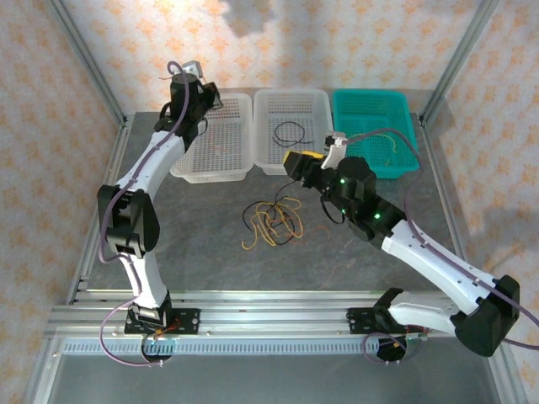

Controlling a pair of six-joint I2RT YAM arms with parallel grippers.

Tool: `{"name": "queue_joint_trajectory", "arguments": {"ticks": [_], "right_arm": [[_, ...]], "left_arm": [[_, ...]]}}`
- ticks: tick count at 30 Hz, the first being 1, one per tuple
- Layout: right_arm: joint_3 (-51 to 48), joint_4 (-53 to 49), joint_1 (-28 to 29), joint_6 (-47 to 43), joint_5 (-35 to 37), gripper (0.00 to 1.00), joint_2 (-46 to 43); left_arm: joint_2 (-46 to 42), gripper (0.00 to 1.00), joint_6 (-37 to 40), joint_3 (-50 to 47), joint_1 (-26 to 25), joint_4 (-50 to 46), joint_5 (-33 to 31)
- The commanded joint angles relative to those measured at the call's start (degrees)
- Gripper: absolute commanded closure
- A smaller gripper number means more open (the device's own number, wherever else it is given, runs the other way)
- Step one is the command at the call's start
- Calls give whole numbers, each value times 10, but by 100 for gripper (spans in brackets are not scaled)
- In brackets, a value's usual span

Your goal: Untangle the cables

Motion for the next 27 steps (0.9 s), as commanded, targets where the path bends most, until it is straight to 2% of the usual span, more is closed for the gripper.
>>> {"name": "queue_joint_trajectory", "arguments": {"ticks": [1, 11, 18, 24, 27], "right_arm": [[-5, 55, 2, 10, -15, 41, -2], [-3, 52, 2, 11, -20, 41, 9], [14, 44, 2, 10, -27, 41, 30], [24, 27, 2, 1, -12, 41, 42], [28, 6, 2, 4, 11, 40, 59]], "left_arm": [[0, 100, -14, -25, 3, -3, -9], [9, 100, -15, -53, 6, 0, -1], [53, 99, -23, -73, 6, -7, -10], [47, 50, -23, -84, 6, -6, -7], [32, 33, -14, -91, 5, -9, -8]]}}
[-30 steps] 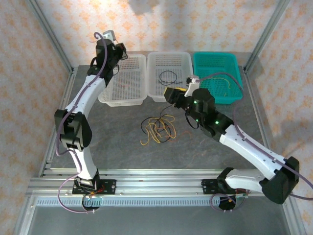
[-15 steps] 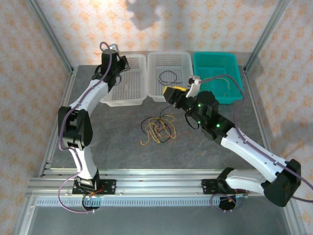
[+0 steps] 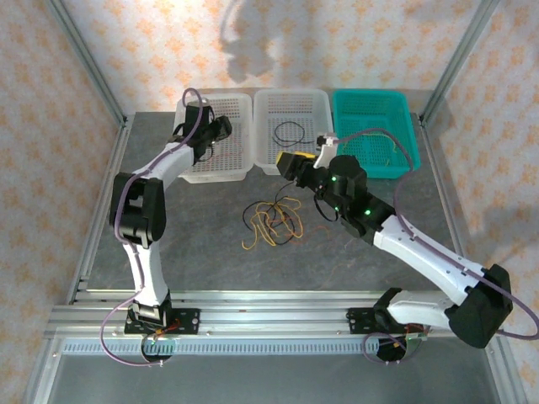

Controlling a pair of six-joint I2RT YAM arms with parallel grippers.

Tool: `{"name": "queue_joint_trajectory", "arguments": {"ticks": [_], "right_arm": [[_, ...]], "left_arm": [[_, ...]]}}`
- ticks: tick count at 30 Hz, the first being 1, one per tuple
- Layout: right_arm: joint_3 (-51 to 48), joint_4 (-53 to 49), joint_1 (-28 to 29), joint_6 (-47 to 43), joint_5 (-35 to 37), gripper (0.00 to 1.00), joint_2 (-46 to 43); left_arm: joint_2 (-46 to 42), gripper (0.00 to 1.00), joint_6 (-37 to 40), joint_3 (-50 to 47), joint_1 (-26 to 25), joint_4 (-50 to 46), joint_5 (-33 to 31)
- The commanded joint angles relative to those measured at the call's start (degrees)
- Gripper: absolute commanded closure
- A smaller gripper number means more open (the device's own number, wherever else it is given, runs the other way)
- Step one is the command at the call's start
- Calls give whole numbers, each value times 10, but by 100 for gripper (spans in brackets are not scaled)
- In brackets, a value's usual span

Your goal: Untangle the cables

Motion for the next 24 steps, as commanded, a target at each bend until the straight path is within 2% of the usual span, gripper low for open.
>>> {"name": "queue_joint_trajectory", "arguments": {"ticks": [1, 5, 12, 16, 24], "right_arm": [[35, -34, 2, -2, 39, 41, 27], [74, -123, 2, -1, 80, 40, 73], [113, -237, -4, -20, 97, 35, 133], [88, -231, -20, 26, 95, 32, 144], [25, -154, -25, 171, 50, 28, 176]], "left_arm": [[-38, 29, 9, -9, 5, -5, -9], [-83, 19, 22, -37, 3, -2, 13], [-207, 16, 58, -148, -37, 10, -6], [-273, 17, 63, -230, -69, 23, -24], [-361, 17, 51, -377, -153, 65, -55]]}}
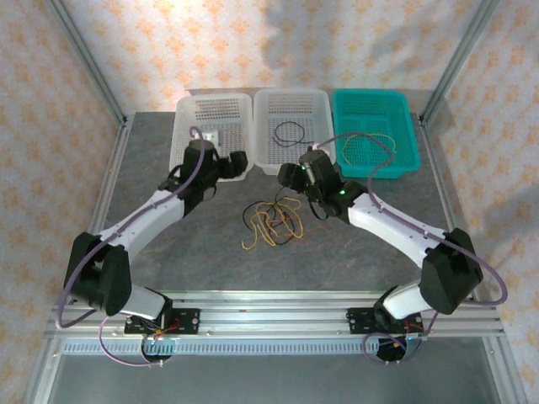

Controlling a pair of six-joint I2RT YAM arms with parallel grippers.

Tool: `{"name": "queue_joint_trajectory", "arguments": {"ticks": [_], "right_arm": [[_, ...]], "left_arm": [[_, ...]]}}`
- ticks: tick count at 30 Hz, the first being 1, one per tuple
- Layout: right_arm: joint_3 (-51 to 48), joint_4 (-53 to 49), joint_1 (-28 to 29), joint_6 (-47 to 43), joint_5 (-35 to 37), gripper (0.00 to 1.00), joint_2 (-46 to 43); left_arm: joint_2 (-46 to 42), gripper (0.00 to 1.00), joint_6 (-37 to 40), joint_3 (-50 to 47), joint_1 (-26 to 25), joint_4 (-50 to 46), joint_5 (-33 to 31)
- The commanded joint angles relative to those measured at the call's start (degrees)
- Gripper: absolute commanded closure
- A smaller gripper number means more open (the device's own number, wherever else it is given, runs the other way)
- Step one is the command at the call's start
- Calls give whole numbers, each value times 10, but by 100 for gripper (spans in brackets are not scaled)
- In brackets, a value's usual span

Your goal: Untangle the cables

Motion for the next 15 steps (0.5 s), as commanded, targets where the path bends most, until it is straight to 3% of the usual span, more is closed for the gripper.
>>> {"name": "queue_joint_trajectory", "arguments": {"ticks": [1, 7, 11, 15], "right_arm": [[-24, 38, 2, 83, -14, 28, 15], [-57, 76, 6, 137, 14, 31, 26], [-64, 109, 6, 147, 17, 35, 55], [-38, 121, 6, 138, 21, 37, 95]], "left_arm": [[-30, 17, 2, -37, -21, 28, -37], [-71, 18, -24, -105, -90, 57, -80], [-74, 19, -56, -152, -128, 106, -75], [-87, 19, -96, -205, -134, 174, -54]]}}
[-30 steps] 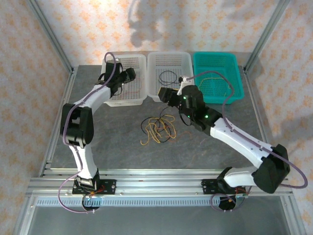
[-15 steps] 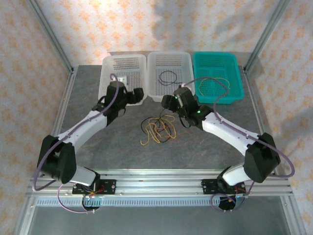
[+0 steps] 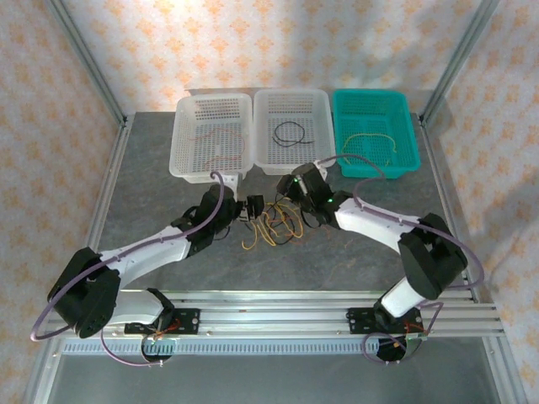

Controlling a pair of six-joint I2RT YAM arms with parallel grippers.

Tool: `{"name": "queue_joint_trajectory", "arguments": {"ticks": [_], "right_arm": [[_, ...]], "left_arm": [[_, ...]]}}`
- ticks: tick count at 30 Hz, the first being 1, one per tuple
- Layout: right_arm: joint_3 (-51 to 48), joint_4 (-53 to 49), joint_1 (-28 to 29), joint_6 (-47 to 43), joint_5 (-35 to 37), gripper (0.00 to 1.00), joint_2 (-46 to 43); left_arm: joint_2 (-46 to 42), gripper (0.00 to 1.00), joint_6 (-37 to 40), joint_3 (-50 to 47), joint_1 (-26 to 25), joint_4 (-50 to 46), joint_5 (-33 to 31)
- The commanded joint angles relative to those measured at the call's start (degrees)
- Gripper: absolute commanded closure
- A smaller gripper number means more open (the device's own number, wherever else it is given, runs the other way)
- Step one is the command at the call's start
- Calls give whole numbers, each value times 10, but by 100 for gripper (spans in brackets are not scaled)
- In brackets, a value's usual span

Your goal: Untangle the cables

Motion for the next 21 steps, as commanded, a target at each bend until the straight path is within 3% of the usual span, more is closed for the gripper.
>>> {"name": "queue_joint_trajectory", "arguments": {"ticks": [1, 8, 16, 21], "right_arm": [[23, 27, 3, 8, 22, 37, 32], [59, 24, 2, 2, 41, 40, 86], [91, 28, 1, -14, 41, 55, 130], [96, 30, 1, -15, 44, 70, 136]], "left_arm": [[-17, 19, -43, -28, -2, 70, -4], [-25, 19, -18, -14, -3, 32, -35], [-21, 19, -24, -16, -6, 39, -28], [-24, 19, -31, -22, -9, 42, -32]]}}
